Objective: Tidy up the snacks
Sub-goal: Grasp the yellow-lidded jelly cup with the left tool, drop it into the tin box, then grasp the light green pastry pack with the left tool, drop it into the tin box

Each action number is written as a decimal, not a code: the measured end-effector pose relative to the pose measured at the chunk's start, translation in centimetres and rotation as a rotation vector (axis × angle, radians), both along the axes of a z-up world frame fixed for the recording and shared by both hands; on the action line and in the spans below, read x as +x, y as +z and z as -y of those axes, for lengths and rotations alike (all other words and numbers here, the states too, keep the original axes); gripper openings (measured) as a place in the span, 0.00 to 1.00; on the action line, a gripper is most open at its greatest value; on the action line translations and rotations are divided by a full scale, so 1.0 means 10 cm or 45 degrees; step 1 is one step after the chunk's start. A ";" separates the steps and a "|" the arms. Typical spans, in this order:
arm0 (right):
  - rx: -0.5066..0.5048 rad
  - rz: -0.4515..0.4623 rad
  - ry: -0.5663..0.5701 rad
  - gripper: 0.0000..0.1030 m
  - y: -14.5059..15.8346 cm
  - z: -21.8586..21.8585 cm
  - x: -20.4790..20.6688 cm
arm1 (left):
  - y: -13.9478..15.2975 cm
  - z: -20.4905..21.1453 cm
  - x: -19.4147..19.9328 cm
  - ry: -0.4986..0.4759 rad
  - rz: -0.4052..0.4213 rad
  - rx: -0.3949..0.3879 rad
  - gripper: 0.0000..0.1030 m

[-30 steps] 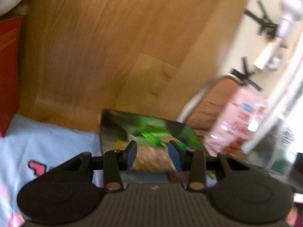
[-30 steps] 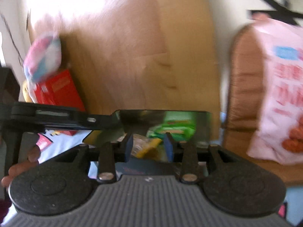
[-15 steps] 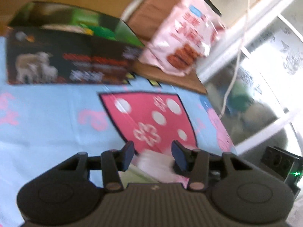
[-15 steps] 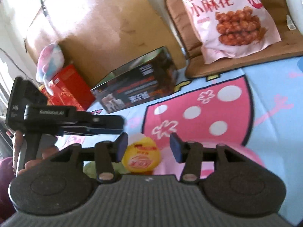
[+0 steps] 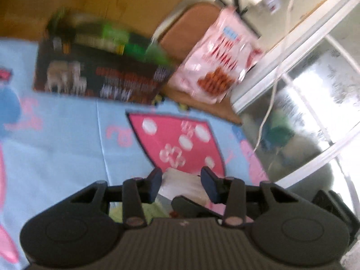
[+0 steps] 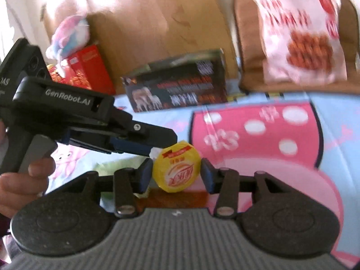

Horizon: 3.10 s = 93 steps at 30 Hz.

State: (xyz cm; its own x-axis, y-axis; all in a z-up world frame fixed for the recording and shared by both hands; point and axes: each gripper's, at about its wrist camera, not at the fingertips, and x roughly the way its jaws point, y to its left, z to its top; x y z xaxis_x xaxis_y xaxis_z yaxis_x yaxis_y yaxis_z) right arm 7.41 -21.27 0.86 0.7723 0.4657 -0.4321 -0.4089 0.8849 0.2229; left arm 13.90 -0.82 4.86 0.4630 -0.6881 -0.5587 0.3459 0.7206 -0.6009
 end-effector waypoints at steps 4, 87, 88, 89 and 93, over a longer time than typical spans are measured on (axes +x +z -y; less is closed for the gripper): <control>-0.023 0.107 0.046 0.47 0.22 -0.16 0.01 | 0.23 -0.21 -0.09 0.063 0.090 0.018 0.37; -0.098 -0.123 0.277 0.35 -0.16 -0.66 -0.29 | -0.39 -0.81 -0.61 0.100 -0.097 0.140 0.30; -0.098 -0.123 0.276 0.31 -0.16 -0.66 -0.29 | -0.36 -0.80 -0.63 0.094 -0.091 0.143 0.29; -0.097 -0.122 0.282 0.29 -0.14 -0.65 -0.29 | -0.33 -0.80 -0.64 0.094 -0.086 0.140 0.29; -0.095 -0.046 0.290 0.28 0.03 -0.64 -0.32 | -0.07 -0.82 -0.63 0.095 -0.004 0.124 0.29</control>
State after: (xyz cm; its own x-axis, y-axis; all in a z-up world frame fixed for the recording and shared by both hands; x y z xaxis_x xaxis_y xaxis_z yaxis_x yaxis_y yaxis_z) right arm 4.20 -14.84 1.19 0.6345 0.5919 -0.4970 -0.5927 0.7854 0.1786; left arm 7.58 7.34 4.18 0.5090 -0.5943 -0.6227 0.2878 0.7993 -0.5276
